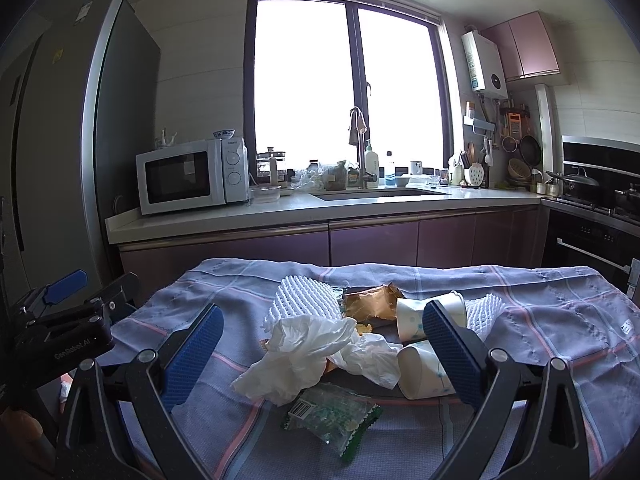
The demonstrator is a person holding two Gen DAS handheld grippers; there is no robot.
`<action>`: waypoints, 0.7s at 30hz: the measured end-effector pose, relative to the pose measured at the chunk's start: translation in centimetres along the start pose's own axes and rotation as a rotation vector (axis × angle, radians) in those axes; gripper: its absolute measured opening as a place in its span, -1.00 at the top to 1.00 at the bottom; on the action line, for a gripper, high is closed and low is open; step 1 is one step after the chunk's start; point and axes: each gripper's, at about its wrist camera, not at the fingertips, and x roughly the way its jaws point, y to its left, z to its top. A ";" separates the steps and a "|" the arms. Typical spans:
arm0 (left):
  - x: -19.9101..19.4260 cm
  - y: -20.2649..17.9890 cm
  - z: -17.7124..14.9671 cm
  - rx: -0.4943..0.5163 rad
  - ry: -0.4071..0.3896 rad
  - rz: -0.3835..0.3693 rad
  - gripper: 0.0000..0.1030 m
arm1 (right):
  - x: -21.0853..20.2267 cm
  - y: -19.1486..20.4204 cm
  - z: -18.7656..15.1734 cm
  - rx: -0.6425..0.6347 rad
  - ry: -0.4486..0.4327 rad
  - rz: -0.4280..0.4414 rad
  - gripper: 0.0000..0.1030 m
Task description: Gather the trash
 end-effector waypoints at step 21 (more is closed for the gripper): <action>-0.2 -0.1 0.0 -0.006 -0.001 0.000 -0.89 | 0.1 -0.2 -0.1 0.003 0.007 0.008 -0.87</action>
